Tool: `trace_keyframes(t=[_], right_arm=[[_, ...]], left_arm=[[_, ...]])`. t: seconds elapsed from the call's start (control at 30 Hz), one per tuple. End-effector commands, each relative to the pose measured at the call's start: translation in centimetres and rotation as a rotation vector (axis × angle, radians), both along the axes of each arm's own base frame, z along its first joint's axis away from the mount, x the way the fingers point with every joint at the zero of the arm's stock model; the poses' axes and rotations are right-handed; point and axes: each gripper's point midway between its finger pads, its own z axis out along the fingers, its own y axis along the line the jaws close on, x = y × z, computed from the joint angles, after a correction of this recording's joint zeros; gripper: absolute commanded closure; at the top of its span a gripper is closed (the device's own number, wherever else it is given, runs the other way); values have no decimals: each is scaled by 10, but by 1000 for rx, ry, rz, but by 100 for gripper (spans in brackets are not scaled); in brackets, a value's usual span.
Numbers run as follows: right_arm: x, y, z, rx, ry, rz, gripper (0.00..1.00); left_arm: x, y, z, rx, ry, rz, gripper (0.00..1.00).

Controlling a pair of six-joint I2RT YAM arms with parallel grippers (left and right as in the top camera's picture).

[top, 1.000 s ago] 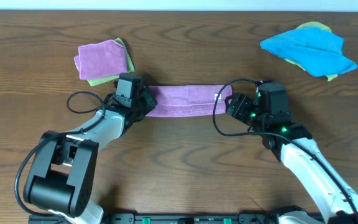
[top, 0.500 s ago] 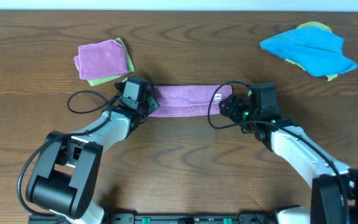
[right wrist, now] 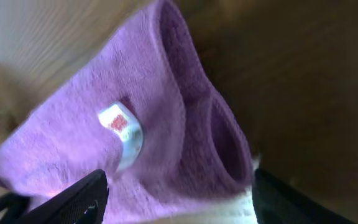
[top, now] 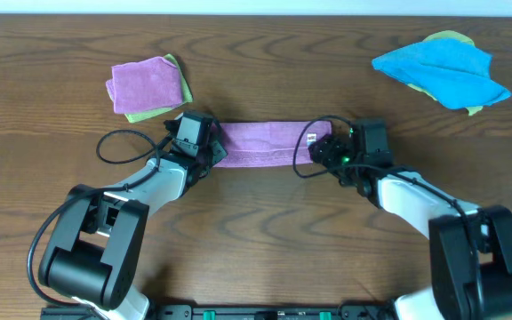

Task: Fold the cloth
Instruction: 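Hold the strip ends and bring the right gripper toward the left gripper, then fold the strip in half, right end over onto the left end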

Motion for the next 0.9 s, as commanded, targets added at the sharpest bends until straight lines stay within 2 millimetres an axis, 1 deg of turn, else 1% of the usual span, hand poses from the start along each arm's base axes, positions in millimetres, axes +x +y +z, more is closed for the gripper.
trace_keyframes(t=[0.0, 0.13, 0.27, 0.33, 0.5, 0.6, 0.67, 0.73, 0.77, 0.87], right_arm=[[-1, -2, -17, 19, 50, -39, 27], [6, 6, -23, 34, 27, -37, 28], [11, 12, -23, 29, -1, -27, 41], [12, 11, -26, 10, -5, -34, 45], [14, 9, -30, -54, -28, -51, 61], [24, 10, -24, -146, -117, -21, 74], [27, 12, -21, -178, -152, 0, 80], [28, 14, -19, -214, -171, 6, 94], [28, 15, -19, -236, -184, 25, 99], [29, 21, -16, -286, -226, 107, 99]], left_arm=[[1, 1, -4, 14, 7, 2, 94], [0, 1, -4, 11, 8, 0, 94], [0, -1, -4, 4, 11, -5, 94], [0, -1, -4, 3, 11, -6, 94], [0, -1, -4, 1, 12, -7, 94], [-2, -1, -4, 1, 17, -10, 94], [-3, -1, -5, 4, 24, -10, 94], [-5, 0, -7, 7, 35, -10, 94], [-6, 0, -7, 10, 37, -12, 94], [-6, 0, -8, 10, 40, -12, 94]])
